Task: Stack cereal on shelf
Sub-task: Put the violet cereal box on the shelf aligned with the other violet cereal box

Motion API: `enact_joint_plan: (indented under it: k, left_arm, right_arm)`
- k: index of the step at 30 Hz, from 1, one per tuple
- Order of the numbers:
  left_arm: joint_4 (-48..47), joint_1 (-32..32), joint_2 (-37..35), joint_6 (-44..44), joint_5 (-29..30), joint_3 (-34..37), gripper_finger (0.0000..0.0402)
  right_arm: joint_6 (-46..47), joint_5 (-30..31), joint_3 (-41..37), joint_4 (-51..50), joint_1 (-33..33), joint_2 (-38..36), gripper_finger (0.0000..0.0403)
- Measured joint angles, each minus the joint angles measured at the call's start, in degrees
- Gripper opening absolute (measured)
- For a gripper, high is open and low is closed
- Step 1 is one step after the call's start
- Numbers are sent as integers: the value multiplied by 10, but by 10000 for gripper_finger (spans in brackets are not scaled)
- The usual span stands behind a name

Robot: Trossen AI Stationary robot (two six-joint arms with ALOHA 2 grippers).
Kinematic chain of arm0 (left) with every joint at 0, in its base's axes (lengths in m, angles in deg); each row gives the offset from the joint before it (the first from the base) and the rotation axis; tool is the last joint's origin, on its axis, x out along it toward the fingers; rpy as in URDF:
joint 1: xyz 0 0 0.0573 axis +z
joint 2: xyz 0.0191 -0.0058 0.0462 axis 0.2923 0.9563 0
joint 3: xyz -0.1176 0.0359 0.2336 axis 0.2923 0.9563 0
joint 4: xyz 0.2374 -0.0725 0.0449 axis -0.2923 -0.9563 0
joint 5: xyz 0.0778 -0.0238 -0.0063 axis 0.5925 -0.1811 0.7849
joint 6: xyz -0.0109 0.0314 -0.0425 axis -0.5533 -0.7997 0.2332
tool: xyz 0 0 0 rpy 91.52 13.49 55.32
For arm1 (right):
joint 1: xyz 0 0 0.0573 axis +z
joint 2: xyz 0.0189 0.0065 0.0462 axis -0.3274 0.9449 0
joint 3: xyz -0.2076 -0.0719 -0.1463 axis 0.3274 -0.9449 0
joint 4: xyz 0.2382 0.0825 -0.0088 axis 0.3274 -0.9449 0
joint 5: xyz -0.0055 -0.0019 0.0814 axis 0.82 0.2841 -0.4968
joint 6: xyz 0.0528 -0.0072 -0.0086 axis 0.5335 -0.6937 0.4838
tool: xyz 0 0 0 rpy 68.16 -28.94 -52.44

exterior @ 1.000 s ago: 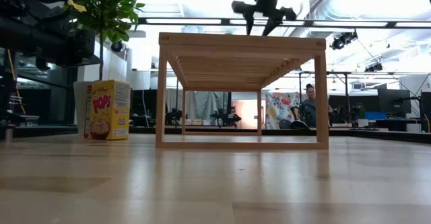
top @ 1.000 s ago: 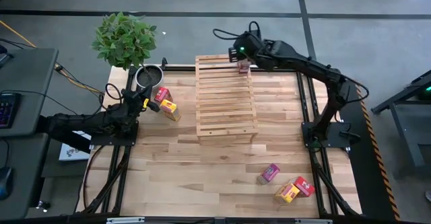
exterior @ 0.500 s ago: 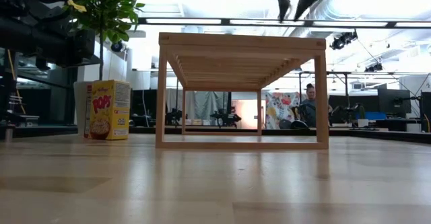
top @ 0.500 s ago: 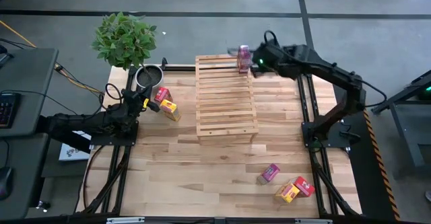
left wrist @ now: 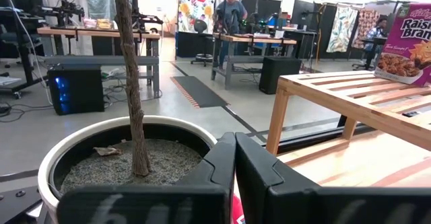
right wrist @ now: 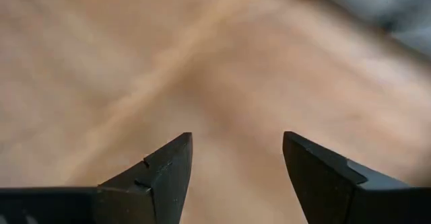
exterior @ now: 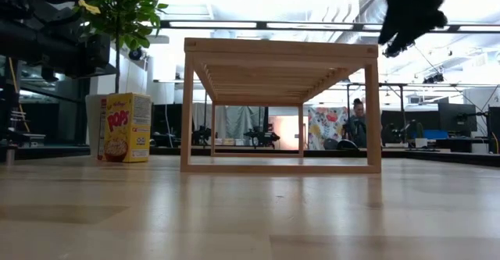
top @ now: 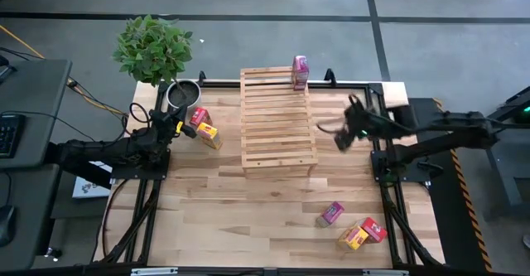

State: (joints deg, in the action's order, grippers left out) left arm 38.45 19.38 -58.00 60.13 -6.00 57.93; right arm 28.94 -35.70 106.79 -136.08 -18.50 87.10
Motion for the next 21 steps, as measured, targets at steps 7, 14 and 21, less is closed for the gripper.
enact_joint_plan:
  k: [7, 14, 21]
  left_arm:
    - [0, 0, 0, 0, 0, 0, 3]
    - [0, 0, 0, 0, 0, 0, 3]
    - [0, 0, 0, 0, 0, 0, 3]
  right_arm:
    - [33, -144, -57, 282, 166, -42, 225]
    - [-126, -59, -18, 279, 276, 41, 225]
    - [-275, -72, 10, 206, 275, 114, 225]
